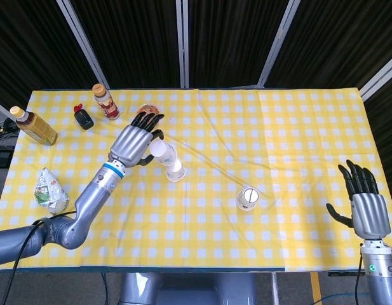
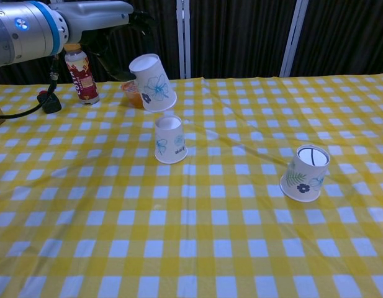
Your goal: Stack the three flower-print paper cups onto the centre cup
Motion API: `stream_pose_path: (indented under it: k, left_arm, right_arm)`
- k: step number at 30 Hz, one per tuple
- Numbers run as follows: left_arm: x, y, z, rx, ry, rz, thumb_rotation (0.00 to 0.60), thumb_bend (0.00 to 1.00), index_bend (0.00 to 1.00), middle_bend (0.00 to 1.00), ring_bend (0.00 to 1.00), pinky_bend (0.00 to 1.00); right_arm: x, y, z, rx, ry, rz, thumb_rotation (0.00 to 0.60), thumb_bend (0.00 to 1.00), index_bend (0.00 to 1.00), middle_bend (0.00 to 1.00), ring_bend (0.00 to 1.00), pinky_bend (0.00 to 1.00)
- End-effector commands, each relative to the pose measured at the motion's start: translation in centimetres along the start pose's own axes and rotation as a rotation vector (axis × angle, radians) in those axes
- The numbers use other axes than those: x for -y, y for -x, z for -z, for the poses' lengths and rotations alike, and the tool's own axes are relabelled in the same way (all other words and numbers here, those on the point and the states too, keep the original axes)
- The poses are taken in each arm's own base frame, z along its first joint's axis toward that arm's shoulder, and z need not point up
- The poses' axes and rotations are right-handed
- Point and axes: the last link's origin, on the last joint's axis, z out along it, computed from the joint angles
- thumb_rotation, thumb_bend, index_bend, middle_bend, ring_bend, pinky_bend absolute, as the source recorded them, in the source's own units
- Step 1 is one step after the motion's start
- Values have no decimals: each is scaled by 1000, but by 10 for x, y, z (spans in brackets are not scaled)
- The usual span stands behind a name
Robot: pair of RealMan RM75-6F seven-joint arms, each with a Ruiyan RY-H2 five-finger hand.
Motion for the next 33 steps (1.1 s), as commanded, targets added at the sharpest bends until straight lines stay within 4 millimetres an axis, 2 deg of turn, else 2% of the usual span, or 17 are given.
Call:
stream_pose_path:
  k: [1, 9, 29, 31, 33]
  left_arm:
    - [-10, 4, -3, 14, 15, 5, 600, 354, 396, 0, 0, 0]
    - [-24, 11, -7, 40, 25, -20, 600, 354, 394, 0, 0, 0]
    - [-27, 26, -13, 98, -9, -59, 600, 354, 376, 0, 0, 0]
    - [-26, 31, -13, 112, -15, -66, 600, 352, 354, 0, 0, 0]
    - [-26, 33, -14, 121, -16, -64, 600, 334, 265, 0, 0, 0]
  right_arm:
    - [0, -1, 0, -4, -1, -5, 600, 142, 0, 0, 0, 0]
    - [-1, -5, 0, -13, -1, -16, 600, 142, 0, 0, 0, 0]
    - [-1, -9, 2, -18, -2, -31, 600, 142, 0, 0, 0, 0]
    - [-1, -8, 2, -16, -2, -30, 600, 142, 0, 0, 0, 0]
    - [-1, -8, 2, -14, -2, -28, 600, 142, 0, 0, 0, 0]
